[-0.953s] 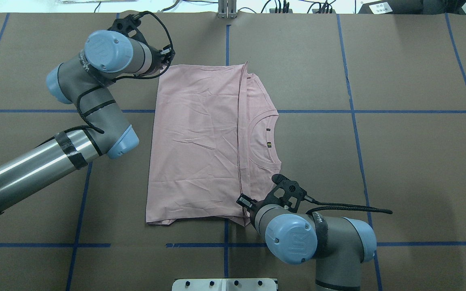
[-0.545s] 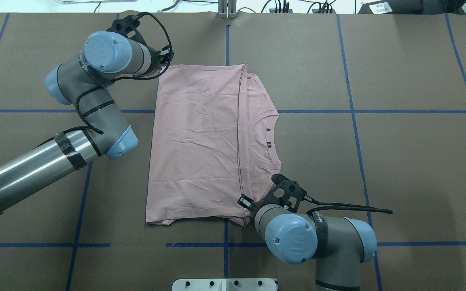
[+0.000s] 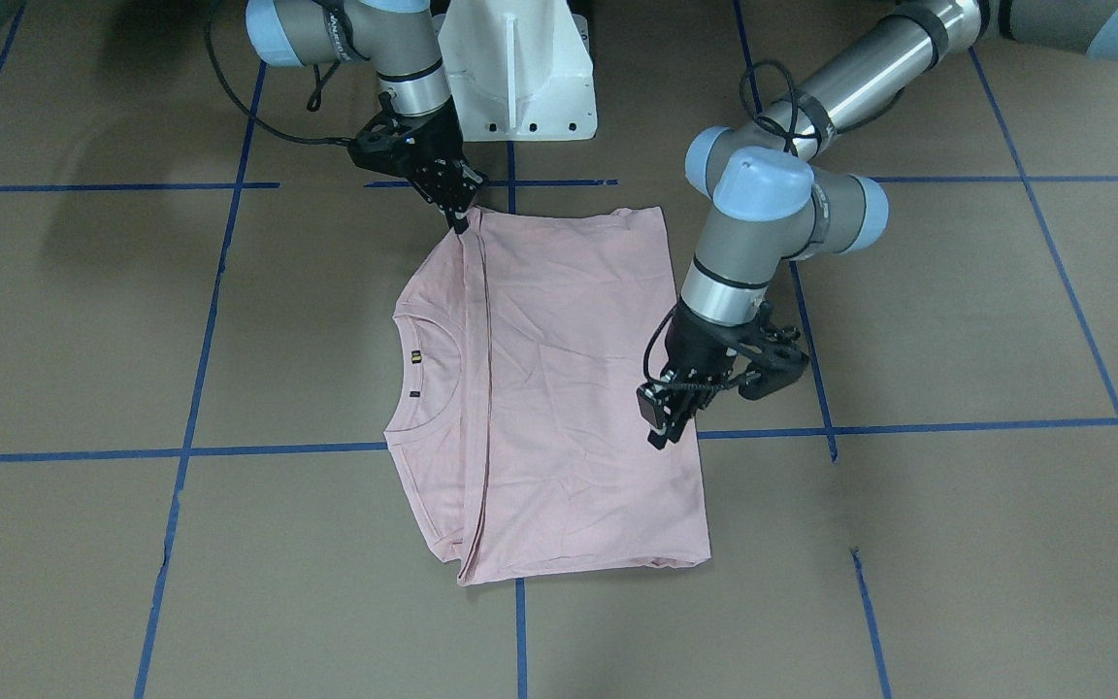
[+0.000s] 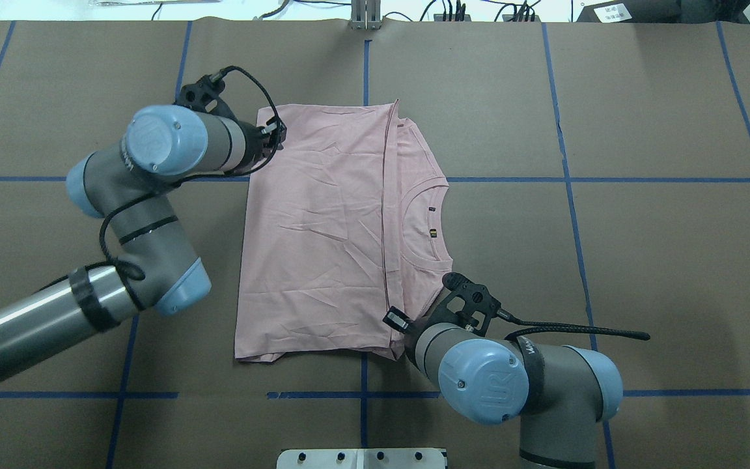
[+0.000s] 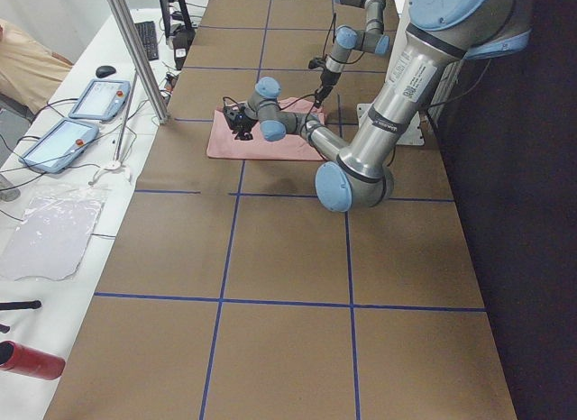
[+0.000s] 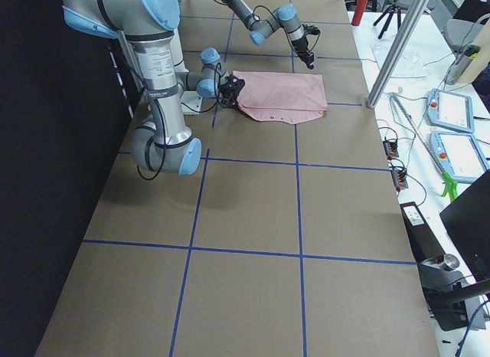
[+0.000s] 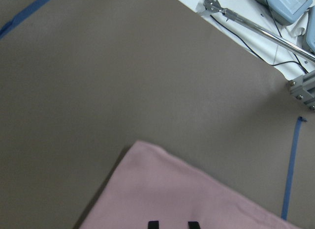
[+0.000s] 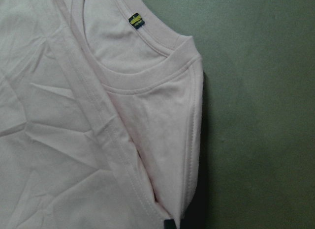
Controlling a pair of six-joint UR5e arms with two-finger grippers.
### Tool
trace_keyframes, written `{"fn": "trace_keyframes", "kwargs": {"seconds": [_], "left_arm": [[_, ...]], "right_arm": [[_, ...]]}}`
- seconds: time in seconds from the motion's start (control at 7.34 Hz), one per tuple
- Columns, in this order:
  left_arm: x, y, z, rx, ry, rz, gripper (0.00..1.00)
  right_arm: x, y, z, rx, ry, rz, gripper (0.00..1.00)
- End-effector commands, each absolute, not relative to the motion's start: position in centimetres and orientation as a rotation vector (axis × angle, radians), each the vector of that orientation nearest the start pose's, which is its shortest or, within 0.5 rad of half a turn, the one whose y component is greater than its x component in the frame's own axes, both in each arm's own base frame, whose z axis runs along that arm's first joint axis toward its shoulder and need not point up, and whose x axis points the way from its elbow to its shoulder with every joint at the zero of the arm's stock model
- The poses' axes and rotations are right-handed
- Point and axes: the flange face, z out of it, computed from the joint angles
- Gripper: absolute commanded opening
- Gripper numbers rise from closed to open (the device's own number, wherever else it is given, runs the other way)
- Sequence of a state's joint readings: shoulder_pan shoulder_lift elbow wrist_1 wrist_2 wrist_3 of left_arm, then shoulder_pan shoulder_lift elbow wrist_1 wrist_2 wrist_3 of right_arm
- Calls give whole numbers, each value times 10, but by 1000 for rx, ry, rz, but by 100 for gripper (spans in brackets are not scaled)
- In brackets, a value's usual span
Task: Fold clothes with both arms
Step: 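Lower the left gripper to the bundle's near corner while the right gripper holds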
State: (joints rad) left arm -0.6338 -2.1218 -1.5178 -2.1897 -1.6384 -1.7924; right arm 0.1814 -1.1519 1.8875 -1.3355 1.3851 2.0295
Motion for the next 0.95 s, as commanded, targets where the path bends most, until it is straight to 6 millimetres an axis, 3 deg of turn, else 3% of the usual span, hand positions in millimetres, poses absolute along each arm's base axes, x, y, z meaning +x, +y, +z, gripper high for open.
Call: {"fn": "trace_keyframes", "kwargs": {"seconds": [0.0, 0.14, 0.27, 0.41, 0.54, 0.82], "left_arm": [[492, -387, 284, 17, 1124, -700, 45], [502, -346, 295, -6, 1080, -711, 49], [513, -317, 319, -7, 1030, -690, 58], [515, -304, 332, -14, 1005, -678, 62], [516, -299, 332, -28, 981, -674, 62], [504, -287, 314, -50, 930, -659, 62]], "right_arm": [[-556, -257, 260, 34, -1009, 677, 0], [-554, -256, 258, 33, -1013, 675, 0], [-554, -256, 258, 32, -1015, 675, 0], [-554, -256, 257, 32, -1015, 675, 0], [-554, -256, 257, 32, -1015, 675, 0], [-555, -255, 257, 31, -1017, 675, 0]]}}
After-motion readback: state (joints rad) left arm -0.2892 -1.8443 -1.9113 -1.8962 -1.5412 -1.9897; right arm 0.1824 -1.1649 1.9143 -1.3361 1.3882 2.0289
